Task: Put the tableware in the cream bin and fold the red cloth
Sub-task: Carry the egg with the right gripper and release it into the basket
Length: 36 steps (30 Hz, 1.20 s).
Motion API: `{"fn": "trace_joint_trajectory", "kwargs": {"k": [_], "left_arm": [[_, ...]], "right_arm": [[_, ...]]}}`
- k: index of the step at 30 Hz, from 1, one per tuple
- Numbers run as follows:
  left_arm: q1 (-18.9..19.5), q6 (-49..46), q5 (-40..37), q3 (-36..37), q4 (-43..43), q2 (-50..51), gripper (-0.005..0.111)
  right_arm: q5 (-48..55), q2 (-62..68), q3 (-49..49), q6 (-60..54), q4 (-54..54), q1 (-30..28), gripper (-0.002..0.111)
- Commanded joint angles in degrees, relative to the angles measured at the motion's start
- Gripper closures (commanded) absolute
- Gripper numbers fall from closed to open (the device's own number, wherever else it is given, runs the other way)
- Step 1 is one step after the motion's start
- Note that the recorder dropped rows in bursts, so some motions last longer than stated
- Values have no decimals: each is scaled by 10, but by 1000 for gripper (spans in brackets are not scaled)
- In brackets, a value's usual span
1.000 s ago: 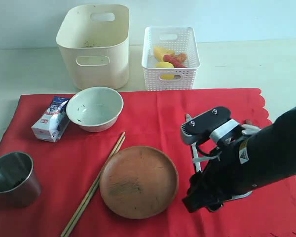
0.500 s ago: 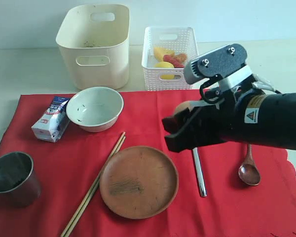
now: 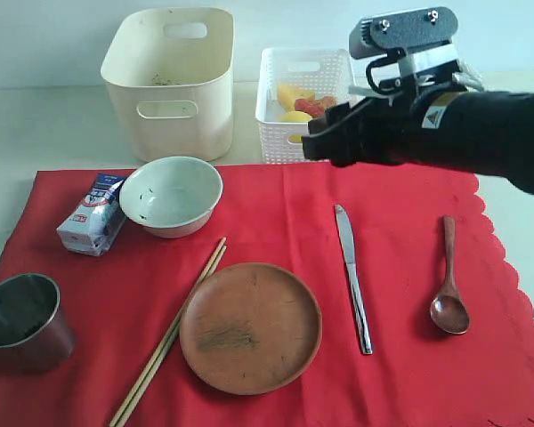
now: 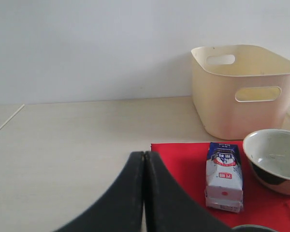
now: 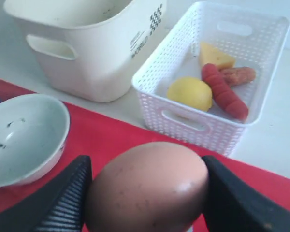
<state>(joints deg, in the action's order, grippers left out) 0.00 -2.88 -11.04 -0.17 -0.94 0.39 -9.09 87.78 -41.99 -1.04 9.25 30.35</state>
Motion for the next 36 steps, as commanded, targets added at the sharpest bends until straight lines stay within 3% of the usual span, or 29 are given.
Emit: {"fn": "trace_joint_trajectory", "kwargs": {"k": [1, 8, 19, 30, 32, 36], "left_arm": [[0, 1, 0, 2, 3, -4, 106], [0, 1, 0, 2, 3, -4, 106], [0, 1, 0, 2, 3, -4, 106], [0, 1, 0, 2, 3, -4, 106], [0, 1, 0, 2, 3, -4, 106], [0, 1, 0, 2, 3, -4, 106]], "right_arm": [[33, 57, -68, -5, 0, -43, 108], [34, 155, -174, -5, -2, -95, 108], [39, 304, -355, -51, -3, -98, 108], [34, 383, -412, -50, -3, -104, 108], [30, 382, -412, -50, -3, -104, 106], [18, 382, -412, -50, -3, -104, 92]]}}
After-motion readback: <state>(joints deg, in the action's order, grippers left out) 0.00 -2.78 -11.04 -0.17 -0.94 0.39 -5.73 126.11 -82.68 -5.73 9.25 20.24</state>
